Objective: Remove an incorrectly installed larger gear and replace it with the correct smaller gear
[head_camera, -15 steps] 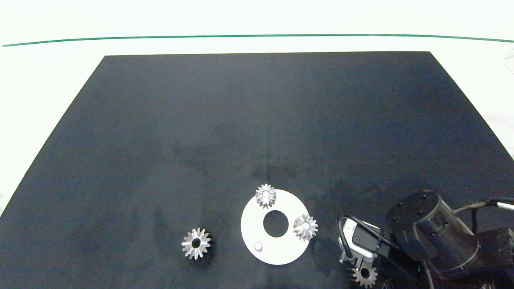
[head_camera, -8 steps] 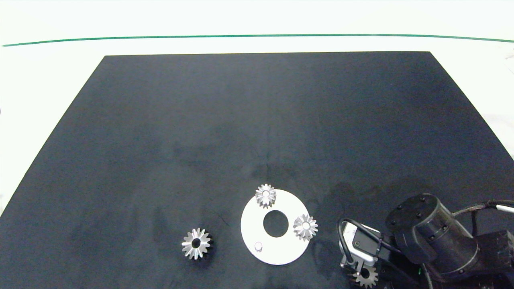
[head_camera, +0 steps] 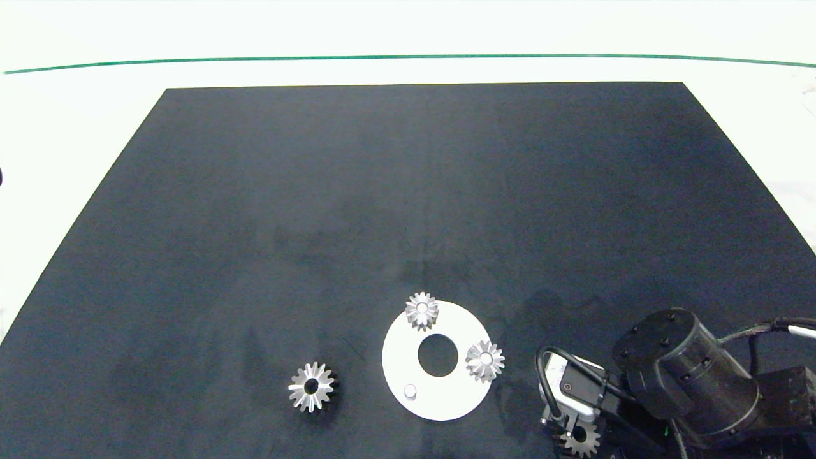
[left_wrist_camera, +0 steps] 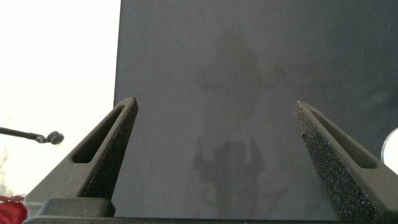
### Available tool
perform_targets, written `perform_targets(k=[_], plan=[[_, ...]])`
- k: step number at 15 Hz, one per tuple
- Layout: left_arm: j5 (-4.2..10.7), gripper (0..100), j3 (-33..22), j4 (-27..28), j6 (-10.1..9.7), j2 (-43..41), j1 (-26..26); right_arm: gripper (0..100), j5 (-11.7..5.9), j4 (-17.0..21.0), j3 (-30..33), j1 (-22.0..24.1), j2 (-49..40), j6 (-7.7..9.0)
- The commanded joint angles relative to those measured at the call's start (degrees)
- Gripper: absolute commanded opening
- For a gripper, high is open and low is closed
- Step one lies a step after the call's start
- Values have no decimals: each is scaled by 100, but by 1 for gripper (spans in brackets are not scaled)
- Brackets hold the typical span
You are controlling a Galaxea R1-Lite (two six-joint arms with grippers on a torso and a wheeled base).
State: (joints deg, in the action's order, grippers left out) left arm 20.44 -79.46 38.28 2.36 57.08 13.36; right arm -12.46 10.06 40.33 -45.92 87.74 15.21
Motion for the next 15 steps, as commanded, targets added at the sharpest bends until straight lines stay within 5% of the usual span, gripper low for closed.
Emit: perform_targets(k=[1, 15], plan=[[12, 100, 1, 22, 1, 14, 0, 49, -11, 5, -25, -4, -2, 8], [12, 100, 36, 22, 1, -4, 9, 22, -143, -109, -25, -119, -275, 17]])
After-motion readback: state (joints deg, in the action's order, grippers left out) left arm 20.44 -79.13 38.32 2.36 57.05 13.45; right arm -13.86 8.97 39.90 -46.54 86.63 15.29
